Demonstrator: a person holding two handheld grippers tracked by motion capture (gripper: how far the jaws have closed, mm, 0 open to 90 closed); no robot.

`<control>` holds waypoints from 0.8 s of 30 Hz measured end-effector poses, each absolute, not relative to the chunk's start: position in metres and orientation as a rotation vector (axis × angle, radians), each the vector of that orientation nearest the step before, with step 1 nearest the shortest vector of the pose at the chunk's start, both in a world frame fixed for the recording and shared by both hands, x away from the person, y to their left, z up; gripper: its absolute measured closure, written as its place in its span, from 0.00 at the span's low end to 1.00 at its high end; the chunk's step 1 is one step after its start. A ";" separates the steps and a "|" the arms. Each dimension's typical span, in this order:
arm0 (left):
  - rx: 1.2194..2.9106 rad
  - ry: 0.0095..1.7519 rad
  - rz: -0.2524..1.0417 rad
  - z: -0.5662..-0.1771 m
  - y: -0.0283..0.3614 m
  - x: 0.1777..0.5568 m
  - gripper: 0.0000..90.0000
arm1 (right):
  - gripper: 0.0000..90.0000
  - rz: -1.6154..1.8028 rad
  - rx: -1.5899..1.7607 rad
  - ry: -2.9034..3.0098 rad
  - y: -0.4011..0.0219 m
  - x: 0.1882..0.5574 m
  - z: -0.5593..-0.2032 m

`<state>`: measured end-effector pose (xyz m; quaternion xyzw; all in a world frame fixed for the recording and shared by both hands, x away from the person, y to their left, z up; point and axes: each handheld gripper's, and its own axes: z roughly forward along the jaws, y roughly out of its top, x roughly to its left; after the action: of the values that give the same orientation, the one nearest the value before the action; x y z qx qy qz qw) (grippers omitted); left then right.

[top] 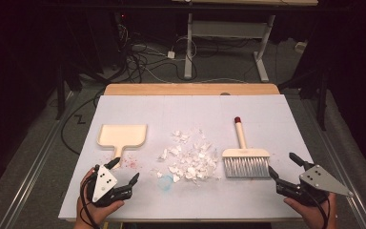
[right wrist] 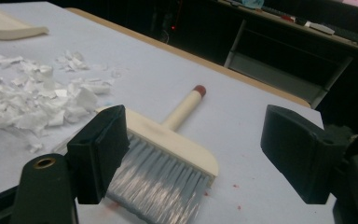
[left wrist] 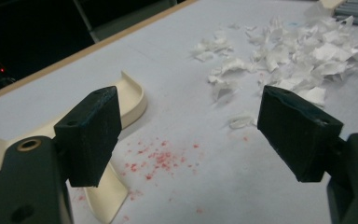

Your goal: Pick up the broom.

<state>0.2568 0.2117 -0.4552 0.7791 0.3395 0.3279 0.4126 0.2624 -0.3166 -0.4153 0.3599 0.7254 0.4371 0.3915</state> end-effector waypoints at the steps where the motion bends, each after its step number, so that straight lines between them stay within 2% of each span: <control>1: 1.962 0.848 0.816 -0.456 0.212 0.257 0.23 | 0.26 1.105 0.916 1.845 -0.317 0.264 -0.416; 7: 1.996 0.838 0.801 -0.458 0.210 0.255 0.26 | 0.26 1.053 0.951 1.868 -0.323 0.277 -0.424; 17: 2.025 0.871 0.778 -0.462 0.212 0.252 0.26 | 0.26 1.063 0.990 1.902 -0.325 0.290 -0.423; 24: 2.039 0.888 0.767 -0.463 0.213 0.251 0.26 | 0.26 0.990 1.065 1.978 -0.312 0.323 -0.426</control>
<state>0.2509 0.2126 -0.4634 0.8002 0.3484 0.3010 0.3844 0.3235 -0.3124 -0.4260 0.4086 0.7587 0.3796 0.3366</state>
